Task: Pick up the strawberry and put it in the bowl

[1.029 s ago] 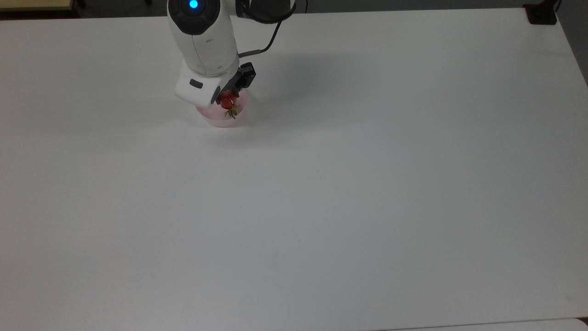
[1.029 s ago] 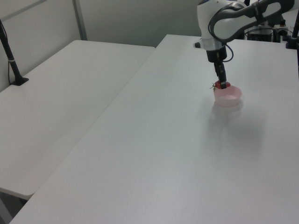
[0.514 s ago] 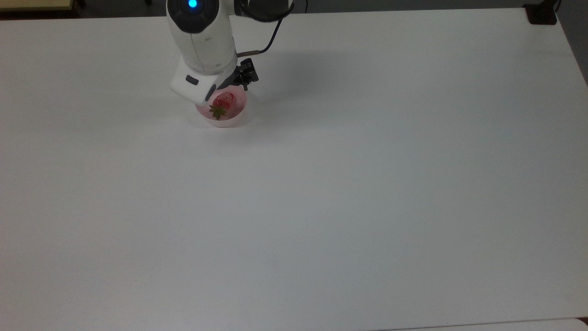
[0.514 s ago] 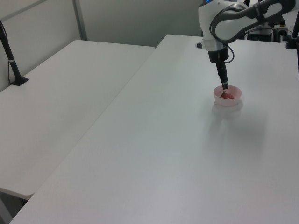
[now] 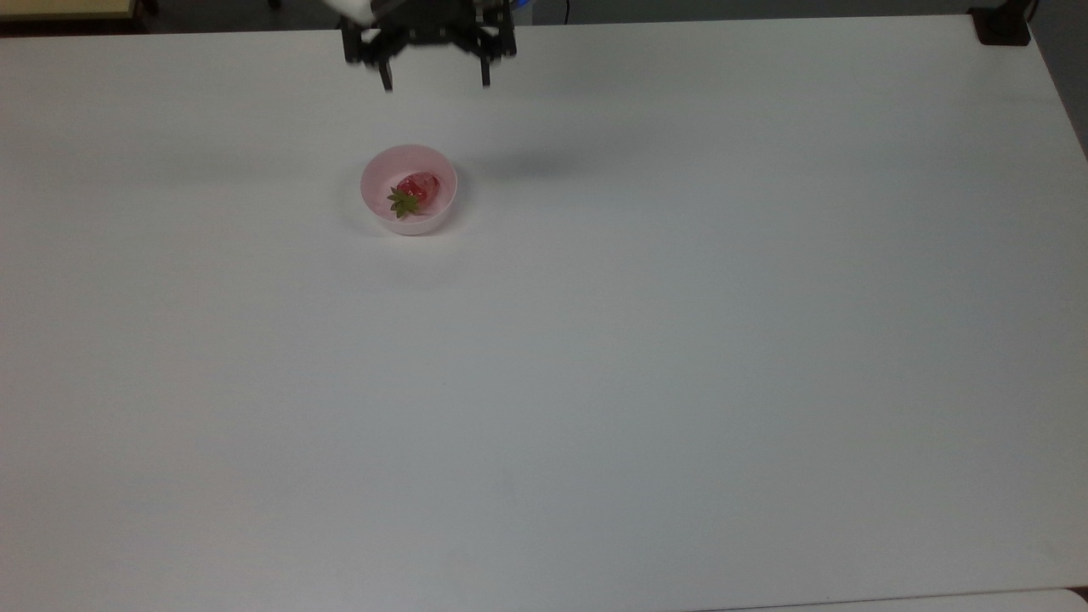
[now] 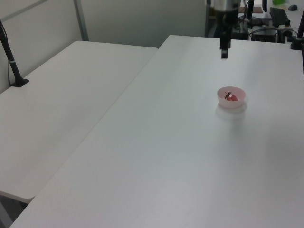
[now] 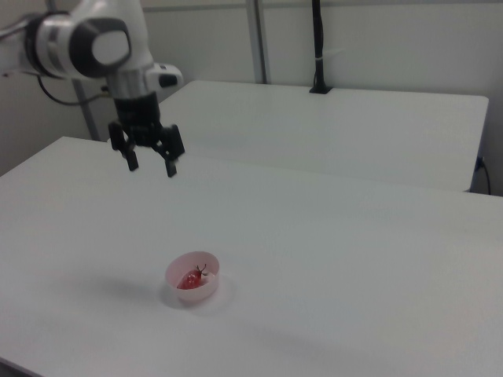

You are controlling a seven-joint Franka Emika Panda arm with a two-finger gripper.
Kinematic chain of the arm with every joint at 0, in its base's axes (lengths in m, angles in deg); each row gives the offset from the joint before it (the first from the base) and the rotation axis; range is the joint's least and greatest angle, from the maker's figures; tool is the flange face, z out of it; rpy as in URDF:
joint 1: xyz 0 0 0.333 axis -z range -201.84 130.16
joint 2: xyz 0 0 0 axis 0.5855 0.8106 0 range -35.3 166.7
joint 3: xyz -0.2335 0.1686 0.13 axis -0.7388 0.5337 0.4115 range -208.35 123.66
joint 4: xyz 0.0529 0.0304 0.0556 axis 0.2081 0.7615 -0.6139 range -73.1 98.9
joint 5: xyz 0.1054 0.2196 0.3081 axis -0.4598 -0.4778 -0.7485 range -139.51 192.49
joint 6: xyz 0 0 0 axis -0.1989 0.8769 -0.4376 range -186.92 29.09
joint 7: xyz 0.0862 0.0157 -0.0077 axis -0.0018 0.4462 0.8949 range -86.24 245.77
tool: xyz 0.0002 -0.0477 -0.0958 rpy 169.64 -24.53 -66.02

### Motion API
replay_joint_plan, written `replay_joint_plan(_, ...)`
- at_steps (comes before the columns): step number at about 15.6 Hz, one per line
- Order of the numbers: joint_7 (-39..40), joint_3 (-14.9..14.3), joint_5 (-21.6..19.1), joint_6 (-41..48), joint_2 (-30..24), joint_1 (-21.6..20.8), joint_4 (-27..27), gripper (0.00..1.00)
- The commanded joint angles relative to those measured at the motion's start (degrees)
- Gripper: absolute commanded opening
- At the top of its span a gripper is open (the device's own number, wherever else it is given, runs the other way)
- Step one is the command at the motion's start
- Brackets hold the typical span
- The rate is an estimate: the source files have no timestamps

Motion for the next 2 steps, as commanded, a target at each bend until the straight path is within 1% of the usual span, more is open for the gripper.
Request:
replay_joint_plan(1, -3.8, 1.1, 0.8, 2.2, -1.8, 1.8, -1.4, 1.00)
replay_joint_plan(2, -3.0, 0.8, 0.8, 2.2, -1.7, 1.8, -1.5, 1.00)
